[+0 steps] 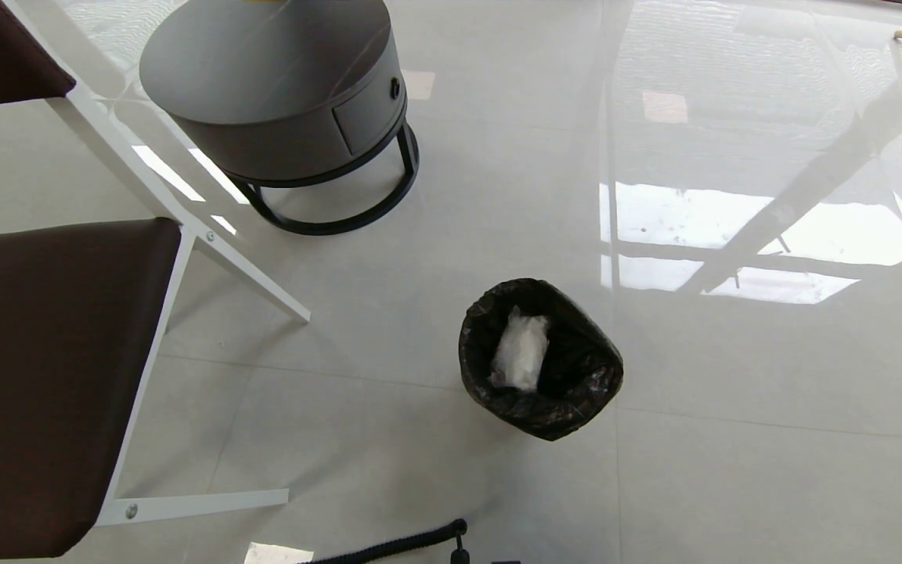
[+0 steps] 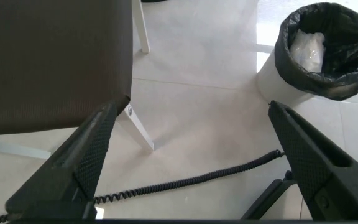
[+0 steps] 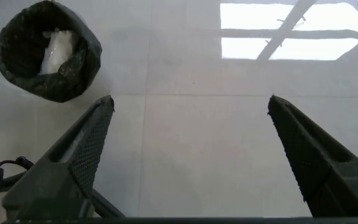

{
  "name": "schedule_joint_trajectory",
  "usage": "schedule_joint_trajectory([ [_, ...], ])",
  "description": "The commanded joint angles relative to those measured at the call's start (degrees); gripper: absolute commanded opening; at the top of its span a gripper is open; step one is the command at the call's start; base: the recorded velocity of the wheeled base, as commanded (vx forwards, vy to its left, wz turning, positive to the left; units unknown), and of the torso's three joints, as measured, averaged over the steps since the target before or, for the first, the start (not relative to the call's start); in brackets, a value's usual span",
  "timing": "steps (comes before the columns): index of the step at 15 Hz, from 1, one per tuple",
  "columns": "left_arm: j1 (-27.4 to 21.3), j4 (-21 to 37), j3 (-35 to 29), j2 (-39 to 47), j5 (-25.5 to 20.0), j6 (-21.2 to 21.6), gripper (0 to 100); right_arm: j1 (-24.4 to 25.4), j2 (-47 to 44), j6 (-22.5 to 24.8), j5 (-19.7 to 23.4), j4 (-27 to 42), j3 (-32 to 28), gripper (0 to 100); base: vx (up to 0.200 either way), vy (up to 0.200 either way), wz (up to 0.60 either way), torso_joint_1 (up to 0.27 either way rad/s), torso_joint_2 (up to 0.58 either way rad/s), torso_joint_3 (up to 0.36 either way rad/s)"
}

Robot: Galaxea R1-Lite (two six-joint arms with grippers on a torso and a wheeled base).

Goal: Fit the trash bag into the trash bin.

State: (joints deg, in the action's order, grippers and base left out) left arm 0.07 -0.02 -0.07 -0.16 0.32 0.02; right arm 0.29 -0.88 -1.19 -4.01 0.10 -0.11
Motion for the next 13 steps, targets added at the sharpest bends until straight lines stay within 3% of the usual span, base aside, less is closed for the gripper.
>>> schedule_joint_trajectory([
  [1,0.01,-0.06,0.07,0.16,0.03,-0.02,100,-0.12,0.88,1.19,-0.03,0.08,0.02,100,0.000,0.000,0.00,0.000,0.00,0.000],
  [13,0.01,-0.06,-0.01,0.16,0.03,-0.02,100,-0.12,0.88,1.28,0.50,0.08,0.02,100,0.000,0.000,0.00,0.000,0.00,0.000],
])
